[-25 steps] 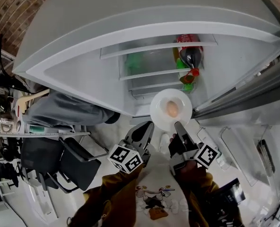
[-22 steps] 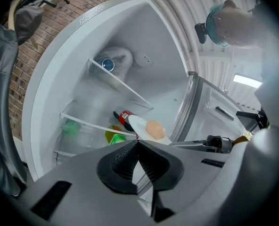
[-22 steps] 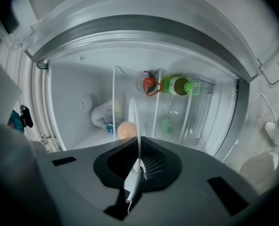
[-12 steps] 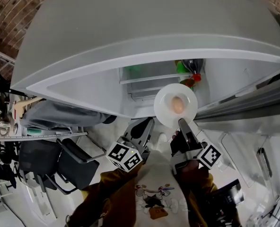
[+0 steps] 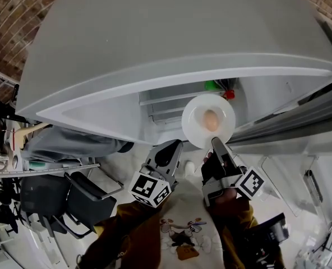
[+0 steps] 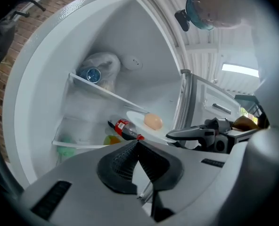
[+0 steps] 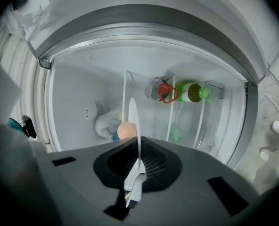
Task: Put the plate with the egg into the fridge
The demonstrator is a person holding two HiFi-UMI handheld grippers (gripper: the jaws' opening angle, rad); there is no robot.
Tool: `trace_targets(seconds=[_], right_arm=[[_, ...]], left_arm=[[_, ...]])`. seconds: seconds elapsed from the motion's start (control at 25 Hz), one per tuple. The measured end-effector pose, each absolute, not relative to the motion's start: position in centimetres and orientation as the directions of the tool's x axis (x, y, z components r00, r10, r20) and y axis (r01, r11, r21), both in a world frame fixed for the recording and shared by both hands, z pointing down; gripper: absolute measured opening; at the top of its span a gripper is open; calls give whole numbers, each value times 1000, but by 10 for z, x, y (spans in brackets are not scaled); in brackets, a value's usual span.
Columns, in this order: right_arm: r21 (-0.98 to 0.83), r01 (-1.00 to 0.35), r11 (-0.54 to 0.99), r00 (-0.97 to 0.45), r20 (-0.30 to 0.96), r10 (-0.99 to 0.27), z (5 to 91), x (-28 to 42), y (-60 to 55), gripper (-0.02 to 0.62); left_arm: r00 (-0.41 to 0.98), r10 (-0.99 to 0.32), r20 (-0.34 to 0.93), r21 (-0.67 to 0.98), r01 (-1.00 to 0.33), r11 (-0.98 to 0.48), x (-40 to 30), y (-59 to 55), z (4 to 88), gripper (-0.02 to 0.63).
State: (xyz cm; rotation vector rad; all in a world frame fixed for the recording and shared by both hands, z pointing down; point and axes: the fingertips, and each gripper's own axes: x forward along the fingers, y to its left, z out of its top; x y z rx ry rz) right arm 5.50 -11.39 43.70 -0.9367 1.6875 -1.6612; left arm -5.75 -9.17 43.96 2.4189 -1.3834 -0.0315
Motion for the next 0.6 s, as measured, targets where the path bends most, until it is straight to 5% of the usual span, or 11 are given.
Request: trace_targets(seconds=[0.6], right_arm=[[-997, -76, 1, -525, 39, -850, 421, 47, -115, 17]], left_arm=[[537, -841, 58, 296, -814, -500, -74, -99, 397, 6]])
